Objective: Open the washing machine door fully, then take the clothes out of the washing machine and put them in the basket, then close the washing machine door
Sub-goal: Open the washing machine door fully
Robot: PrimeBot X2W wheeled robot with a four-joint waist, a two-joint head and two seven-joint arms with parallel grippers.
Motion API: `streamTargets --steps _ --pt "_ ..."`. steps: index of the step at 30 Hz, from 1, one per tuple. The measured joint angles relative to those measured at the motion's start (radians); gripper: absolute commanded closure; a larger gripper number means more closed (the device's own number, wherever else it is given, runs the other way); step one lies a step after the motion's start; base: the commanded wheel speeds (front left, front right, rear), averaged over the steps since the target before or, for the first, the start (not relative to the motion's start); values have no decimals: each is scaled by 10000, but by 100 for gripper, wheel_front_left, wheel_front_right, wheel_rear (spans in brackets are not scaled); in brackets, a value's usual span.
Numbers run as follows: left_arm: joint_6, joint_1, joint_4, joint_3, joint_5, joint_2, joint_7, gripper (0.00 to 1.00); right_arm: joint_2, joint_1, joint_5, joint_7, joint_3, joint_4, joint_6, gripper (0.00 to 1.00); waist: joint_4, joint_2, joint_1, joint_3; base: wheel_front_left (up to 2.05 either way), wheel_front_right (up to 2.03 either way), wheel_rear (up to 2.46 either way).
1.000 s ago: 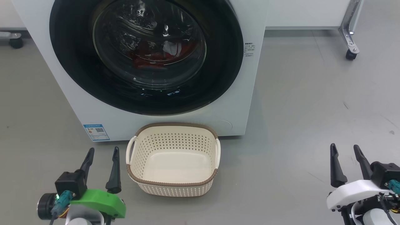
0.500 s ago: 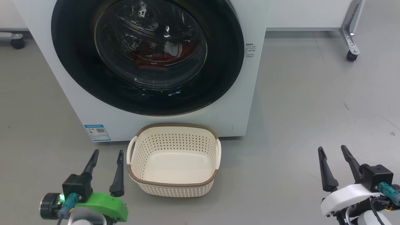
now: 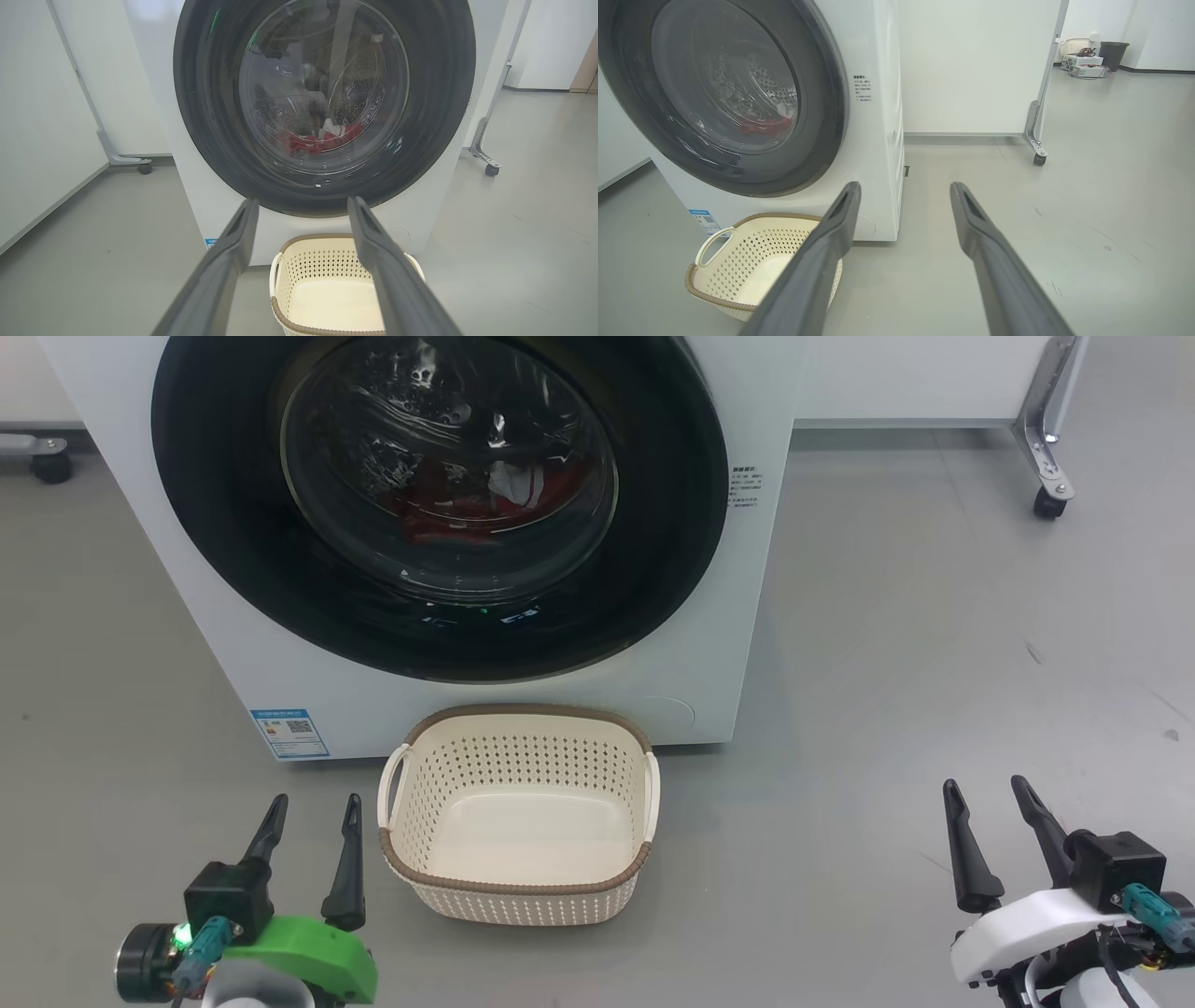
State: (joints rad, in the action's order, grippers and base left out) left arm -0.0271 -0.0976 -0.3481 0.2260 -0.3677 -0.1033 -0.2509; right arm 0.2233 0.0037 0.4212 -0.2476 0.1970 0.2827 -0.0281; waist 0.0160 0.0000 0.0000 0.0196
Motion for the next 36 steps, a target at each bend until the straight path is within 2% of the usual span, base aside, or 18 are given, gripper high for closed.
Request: streamTargets --steps 4,5,6,33,36 --pt "0 0 -79 -17 0 19 0 0 -2 -1 0 0 -12 10 2 0 -10 0 0 5 0 0 0" --pt "0 0 -79 -17 0 19 0 0 -2 -1 0 0 -12 10 2 24 -10 0 0 5 0 0 0" --pt "0 0 -102 -21 0 29 0 0 -6 -1 0 2 -23 13 2 100 -13 0 0 5 0 0 0" --pt "59 -121 -61 -132 351 201 0 0 -35 -259 291 2 -215 198 276 100 -54 0 0 -411 0 0 0" --pt "61 -288 21 -155 360 236 0 0 -35 -473 441 19 -291 203 430 100 -63 0 0 -565 0 0 0"
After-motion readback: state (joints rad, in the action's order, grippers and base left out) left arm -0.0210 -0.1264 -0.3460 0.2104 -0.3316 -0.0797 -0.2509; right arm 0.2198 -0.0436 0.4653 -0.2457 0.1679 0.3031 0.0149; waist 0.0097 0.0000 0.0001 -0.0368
